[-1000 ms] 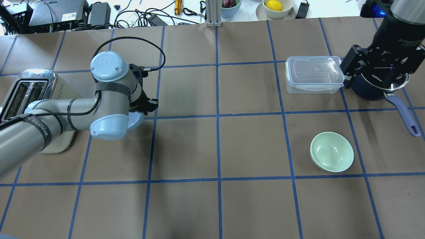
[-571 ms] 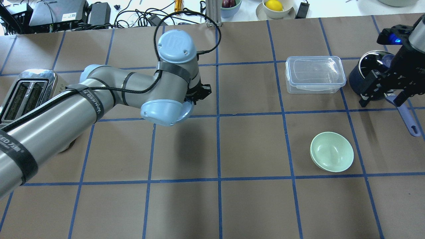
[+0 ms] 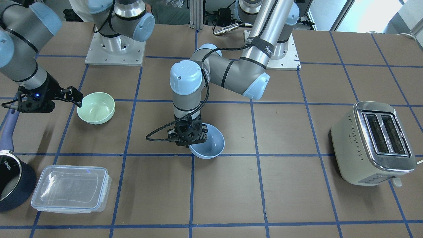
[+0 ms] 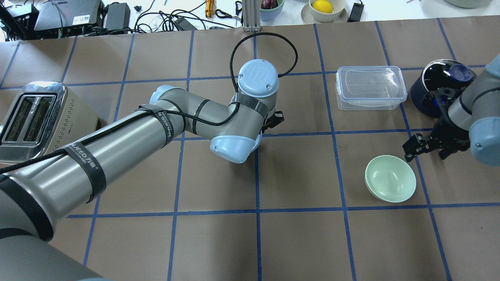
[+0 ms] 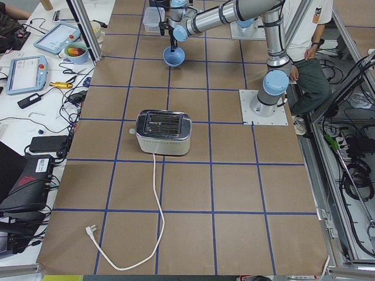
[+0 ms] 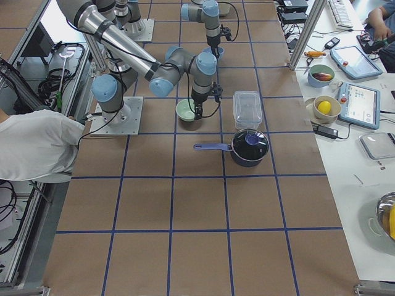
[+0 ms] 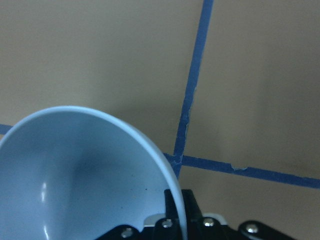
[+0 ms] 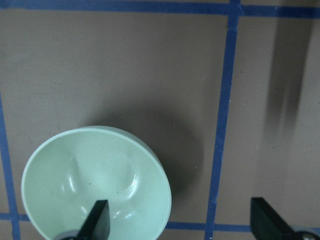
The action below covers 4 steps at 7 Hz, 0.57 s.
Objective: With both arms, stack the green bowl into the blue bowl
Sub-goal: 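Grasp the pale green bowl with the right gripper while the left sets down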
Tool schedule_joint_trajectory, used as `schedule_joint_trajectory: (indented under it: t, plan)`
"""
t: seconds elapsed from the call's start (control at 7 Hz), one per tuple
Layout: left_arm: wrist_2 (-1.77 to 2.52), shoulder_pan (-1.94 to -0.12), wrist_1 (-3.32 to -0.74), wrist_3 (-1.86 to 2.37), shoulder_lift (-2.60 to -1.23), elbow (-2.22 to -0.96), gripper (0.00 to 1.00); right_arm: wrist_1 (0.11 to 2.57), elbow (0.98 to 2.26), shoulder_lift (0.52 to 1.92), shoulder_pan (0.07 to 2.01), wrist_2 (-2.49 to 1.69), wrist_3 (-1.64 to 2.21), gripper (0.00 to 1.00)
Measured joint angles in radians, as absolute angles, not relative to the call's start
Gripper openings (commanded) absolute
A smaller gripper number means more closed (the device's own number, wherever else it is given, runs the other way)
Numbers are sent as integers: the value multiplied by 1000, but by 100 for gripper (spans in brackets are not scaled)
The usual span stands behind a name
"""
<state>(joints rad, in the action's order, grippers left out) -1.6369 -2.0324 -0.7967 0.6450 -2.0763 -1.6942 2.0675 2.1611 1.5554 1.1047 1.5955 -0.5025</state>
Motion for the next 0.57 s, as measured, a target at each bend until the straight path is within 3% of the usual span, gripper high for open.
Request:
schedule_joint_trajectory:
  t: [0.14,0.29,0.43,0.57]
  plan:
    - [-1637,-2039,-776,651,-2096,-1691,99,2136,2216,1542,1096,1594,-506,82]
    - [-1634,-2042,-766,651,-2101,-1687,100,2167,2246,1532,1093,1594,-507,66]
    - [-1615,-2040,-764,648,-2092,-1678,100,2187,2268,1525,1093,1594,-508,42]
    - [-1583,-2031,-767,637,-2074,-1662,100,2203,2283,1523,1092,1595,-511,12]
